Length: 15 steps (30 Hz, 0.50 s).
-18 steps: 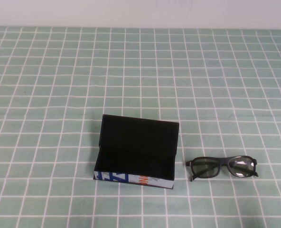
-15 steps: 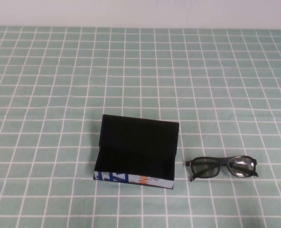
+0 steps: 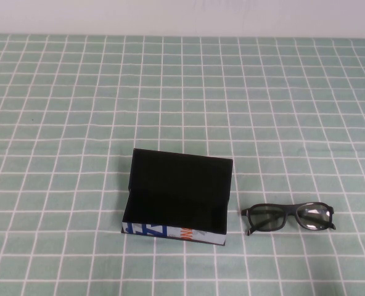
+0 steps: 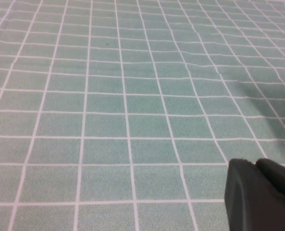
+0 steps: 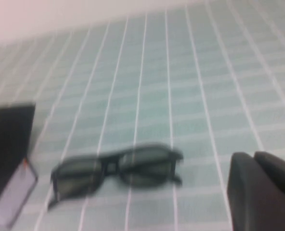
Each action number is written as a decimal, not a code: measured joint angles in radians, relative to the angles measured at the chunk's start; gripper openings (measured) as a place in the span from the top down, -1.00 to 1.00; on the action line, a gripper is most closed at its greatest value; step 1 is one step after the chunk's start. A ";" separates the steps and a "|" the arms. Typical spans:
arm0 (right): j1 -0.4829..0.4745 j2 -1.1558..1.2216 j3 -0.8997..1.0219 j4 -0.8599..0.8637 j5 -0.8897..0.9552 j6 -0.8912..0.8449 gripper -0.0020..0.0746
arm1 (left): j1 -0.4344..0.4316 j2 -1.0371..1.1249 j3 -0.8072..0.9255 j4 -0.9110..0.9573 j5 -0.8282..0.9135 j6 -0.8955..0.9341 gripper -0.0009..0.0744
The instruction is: Return glasses to glasses case
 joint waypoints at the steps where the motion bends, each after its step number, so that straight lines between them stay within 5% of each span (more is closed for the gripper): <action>1: 0.000 0.000 0.000 0.003 -0.023 0.000 0.98 | 0.000 0.000 0.000 0.000 0.000 0.000 0.98; 15: 0.000 0.000 0.000 0.066 -0.387 -0.020 0.98 | 0.000 0.000 0.000 0.000 0.000 0.000 0.98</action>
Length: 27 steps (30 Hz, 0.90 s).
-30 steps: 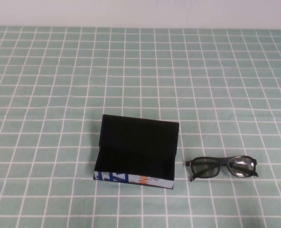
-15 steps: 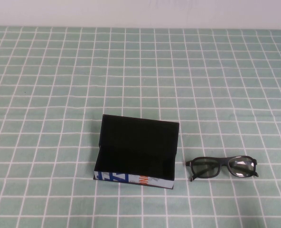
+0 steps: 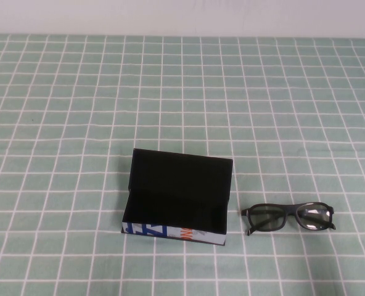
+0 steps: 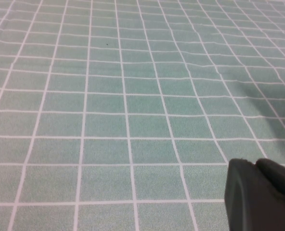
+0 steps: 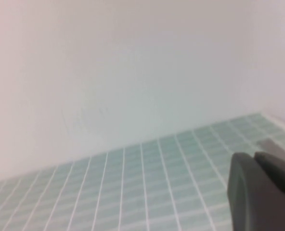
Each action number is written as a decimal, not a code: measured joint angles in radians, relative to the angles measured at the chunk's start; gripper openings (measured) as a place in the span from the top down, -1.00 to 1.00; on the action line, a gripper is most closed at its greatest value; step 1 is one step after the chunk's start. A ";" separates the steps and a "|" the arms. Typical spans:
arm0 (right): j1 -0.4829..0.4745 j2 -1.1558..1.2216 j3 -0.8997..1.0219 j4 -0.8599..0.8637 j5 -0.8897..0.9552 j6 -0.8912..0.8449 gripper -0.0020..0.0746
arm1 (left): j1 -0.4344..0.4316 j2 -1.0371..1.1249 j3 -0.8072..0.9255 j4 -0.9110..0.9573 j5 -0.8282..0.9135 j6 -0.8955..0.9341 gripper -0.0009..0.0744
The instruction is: Return glasses to glasses case
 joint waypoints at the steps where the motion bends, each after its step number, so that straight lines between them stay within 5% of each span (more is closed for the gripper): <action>1: 0.000 0.000 0.000 0.000 -0.016 0.000 0.98 | 0.000 0.000 0.000 0.000 0.000 0.000 0.98; 19: 0.000 0.000 0.001 -0.124 -0.427 -0.005 0.98 | 0.000 0.000 0.000 0.000 0.000 0.000 0.98; 27: 0.000 0.000 -0.173 -0.156 -0.462 -0.005 0.98 | 0.000 0.000 0.000 0.000 0.000 0.000 0.98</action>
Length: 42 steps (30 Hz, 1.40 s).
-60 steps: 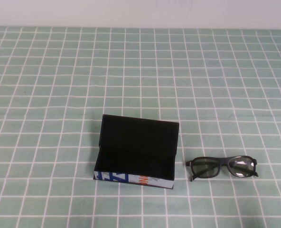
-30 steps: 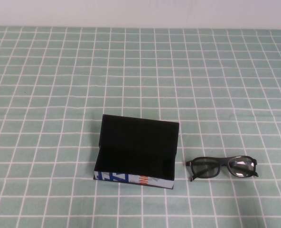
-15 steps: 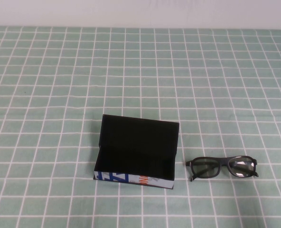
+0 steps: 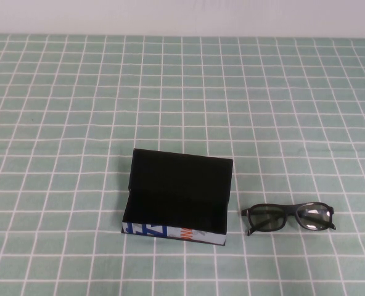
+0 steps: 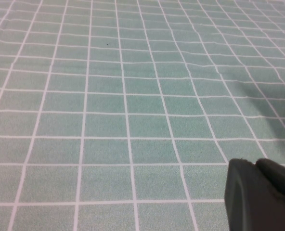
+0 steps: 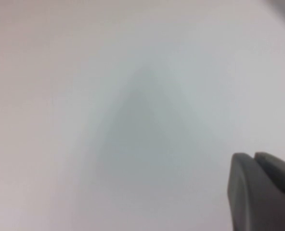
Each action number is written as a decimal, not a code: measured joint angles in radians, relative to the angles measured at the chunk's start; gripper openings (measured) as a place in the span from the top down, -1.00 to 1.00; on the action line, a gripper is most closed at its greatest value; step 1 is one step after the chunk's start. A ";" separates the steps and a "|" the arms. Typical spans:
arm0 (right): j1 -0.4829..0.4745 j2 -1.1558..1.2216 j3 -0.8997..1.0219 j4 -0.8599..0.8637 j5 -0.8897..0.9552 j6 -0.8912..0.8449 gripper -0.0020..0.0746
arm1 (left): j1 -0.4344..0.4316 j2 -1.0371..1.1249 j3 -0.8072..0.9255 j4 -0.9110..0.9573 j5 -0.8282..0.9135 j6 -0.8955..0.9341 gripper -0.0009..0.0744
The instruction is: Return glasses to glasses case
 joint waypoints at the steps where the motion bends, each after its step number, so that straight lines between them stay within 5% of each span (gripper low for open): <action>1: 0.000 0.000 -0.027 0.000 -0.002 0.000 0.98 | 0.000 0.000 0.000 0.000 0.000 0.000 0.98; 10: 0.000 0.083 -0.378 0.004 0.166 0.000 0.98 | 0.000 0.000 0.000 0.000 0.000 0.000 0.98; 26: 0.000 0.893 -1.114 0.065 1.277 0.011 0.98 | 0.000 0.000 0.000 0.000 0.000 0.000 0.98; 31: 0.000 1.061 -1.193 0.113 1.328 -0.195 0.98 | 0.000 0.000 0.000 0.000 0.000 0.000 0.98; 37: 0.000 1.189 -1.203 0.200 1.499 -0.704 0.98 | 0.001 0.000 0.000 0.000 0.000 0.000 0.98; 42: 0.061 1.278 -1.205 0.044 1.683 -0.830 0.98 | 0.002 0.000 0.000 0.000 0.000 0.000 0.98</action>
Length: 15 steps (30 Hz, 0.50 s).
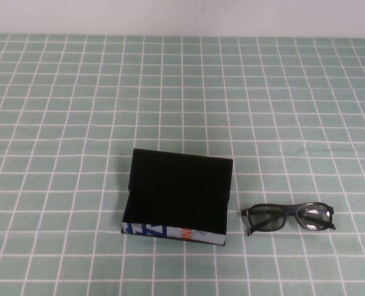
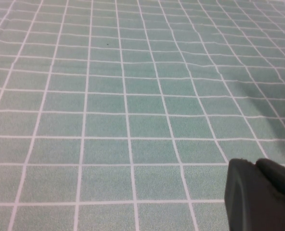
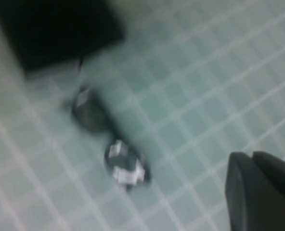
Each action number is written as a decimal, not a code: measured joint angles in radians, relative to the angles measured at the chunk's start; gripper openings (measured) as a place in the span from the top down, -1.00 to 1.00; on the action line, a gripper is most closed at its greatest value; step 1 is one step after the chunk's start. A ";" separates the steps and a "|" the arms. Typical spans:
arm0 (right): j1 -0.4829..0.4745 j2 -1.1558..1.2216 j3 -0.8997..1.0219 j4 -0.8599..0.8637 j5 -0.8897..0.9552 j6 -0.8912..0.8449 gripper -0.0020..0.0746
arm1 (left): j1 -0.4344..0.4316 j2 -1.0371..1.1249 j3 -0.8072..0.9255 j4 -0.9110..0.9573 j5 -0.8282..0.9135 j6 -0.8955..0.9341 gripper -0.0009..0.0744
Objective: Return glasses to glasses case
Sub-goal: Pick up the glasses from the table
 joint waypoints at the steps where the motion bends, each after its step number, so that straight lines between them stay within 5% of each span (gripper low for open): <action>1: 0.027 0.021 0.000 -0.072 0.025 0.005 0.98 | 0.000 0.000 0.000 0.000 0.000 0.000 0.98; 6: 0.225 0.119 0.000 -0.310 0.073 0.040 0.98 | 0.000 0.000 0.000 0.000 0.000 0.000 0.98; 15: 0.343 0.249 0.016 -0.244 0.011 0.040 0.96 | 0.000 0.000 0.000 0.000 0.000 0.000 0.98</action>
